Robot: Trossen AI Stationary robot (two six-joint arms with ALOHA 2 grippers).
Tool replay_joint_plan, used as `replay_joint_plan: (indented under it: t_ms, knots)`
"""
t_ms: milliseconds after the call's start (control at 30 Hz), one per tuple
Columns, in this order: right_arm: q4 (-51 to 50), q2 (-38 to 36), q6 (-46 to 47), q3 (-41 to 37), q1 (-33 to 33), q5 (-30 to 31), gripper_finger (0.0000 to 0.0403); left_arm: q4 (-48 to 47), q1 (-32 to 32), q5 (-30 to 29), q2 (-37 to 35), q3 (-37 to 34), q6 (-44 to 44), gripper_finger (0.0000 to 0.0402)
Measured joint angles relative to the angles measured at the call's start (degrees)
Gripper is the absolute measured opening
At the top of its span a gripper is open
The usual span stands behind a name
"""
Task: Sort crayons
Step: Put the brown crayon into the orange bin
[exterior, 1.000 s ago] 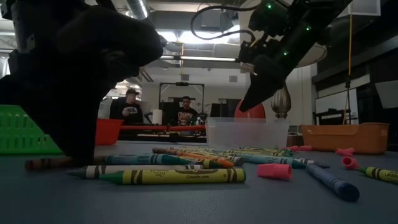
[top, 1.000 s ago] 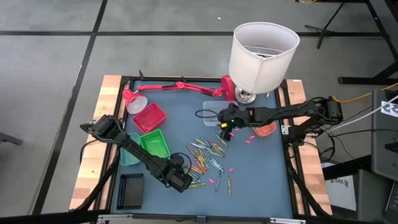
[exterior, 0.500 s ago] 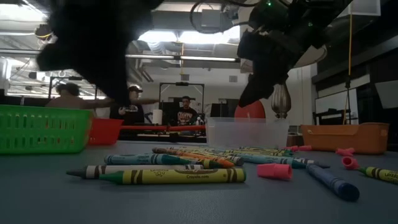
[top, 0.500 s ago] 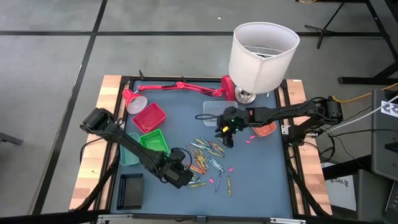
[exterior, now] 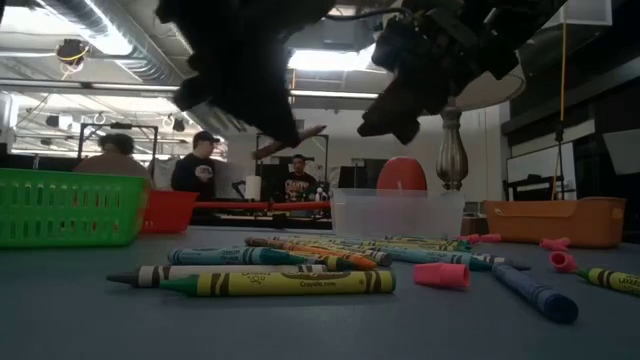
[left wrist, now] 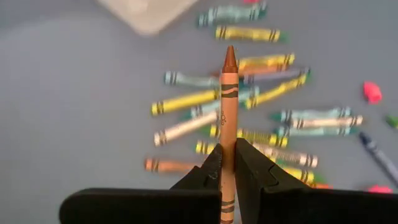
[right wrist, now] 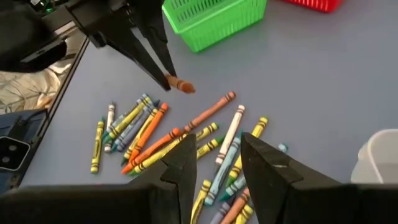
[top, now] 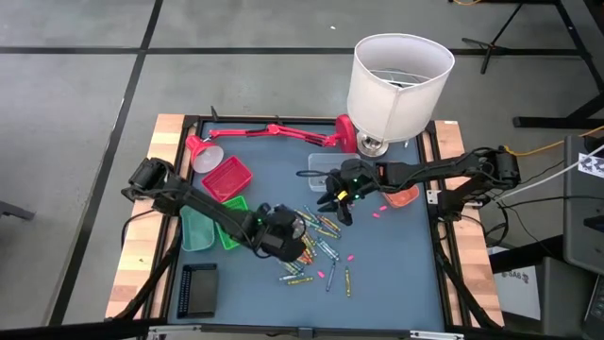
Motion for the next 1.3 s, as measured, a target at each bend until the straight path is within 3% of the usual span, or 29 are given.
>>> replay_joint_plan:
  t_ms: [367,800,1300]
  knots:
    - [1.17,0.0,-0.01,0.0,0.0,0.0,0.0122,9.0,2.3,-9.1,0.0,0.02,9.63,0.0007]
    - [5.51,0.0,-0.41,0.0,0.0,-0.22,0.0122,15.37,3.97,-9.23,0.0,0.02,16.94,0.0007]
    - [6.71,0.0,-1.92,0.0,0.0,-1.06,0.0122,15.83,3.97,-9.1,0.0,0.04,18.26,0.0007]
